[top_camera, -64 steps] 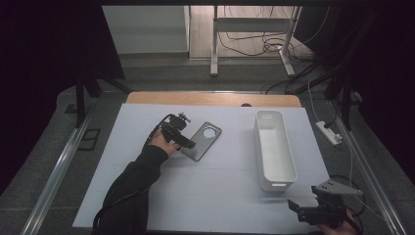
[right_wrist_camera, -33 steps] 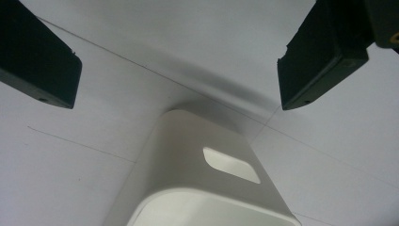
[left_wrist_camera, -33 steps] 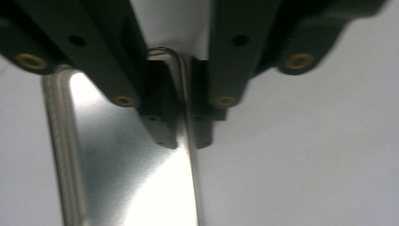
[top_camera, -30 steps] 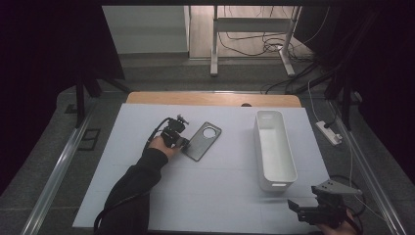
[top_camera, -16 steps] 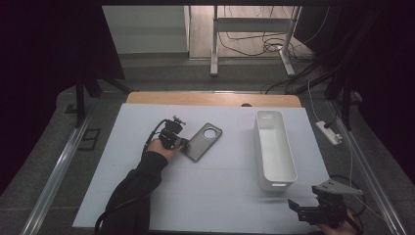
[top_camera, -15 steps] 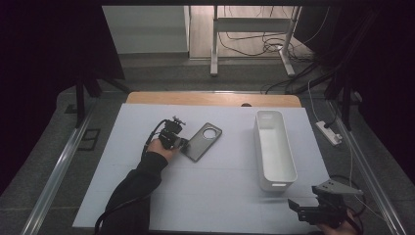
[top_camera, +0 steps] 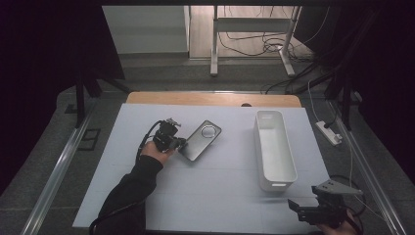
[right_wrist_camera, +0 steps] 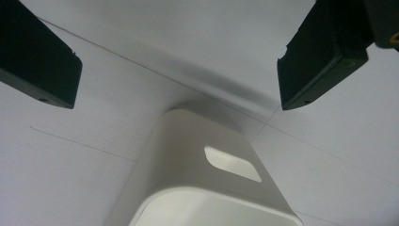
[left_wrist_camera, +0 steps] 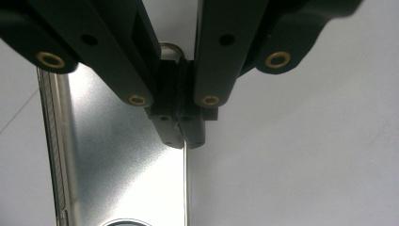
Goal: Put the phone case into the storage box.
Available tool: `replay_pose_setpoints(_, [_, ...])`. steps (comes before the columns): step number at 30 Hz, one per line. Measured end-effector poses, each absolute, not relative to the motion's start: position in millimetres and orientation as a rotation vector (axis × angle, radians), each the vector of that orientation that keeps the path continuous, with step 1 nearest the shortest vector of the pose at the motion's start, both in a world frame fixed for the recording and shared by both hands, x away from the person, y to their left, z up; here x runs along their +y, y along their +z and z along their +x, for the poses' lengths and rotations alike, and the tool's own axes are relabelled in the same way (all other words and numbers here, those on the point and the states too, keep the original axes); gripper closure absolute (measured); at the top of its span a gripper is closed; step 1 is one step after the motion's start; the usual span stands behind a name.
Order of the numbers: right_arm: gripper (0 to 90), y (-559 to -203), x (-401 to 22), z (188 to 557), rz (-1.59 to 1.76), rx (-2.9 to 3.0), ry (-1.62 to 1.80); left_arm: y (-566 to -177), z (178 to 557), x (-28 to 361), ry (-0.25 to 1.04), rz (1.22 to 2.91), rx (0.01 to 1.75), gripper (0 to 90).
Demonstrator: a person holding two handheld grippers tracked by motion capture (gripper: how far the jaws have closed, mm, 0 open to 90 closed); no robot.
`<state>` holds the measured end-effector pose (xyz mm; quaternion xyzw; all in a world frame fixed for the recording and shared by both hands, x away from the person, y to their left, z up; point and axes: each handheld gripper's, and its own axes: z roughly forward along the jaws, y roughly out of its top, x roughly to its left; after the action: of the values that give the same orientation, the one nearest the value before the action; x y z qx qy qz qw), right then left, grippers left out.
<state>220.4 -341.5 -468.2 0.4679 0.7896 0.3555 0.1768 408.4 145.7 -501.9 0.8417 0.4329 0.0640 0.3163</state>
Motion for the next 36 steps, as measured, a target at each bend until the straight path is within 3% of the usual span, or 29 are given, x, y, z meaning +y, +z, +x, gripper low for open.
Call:
replay_pose_setpoints(11, [0.7,-468,-341,221,1.324,2.239,0.999,-499,384,167,0.183,2.14,1.123,89.1])
replay_pose_setpoints(36, [0.7,-468,-341,220,1.309,2.238,0.999,-484,330,175,0.233,2.022,1.074,89.1])
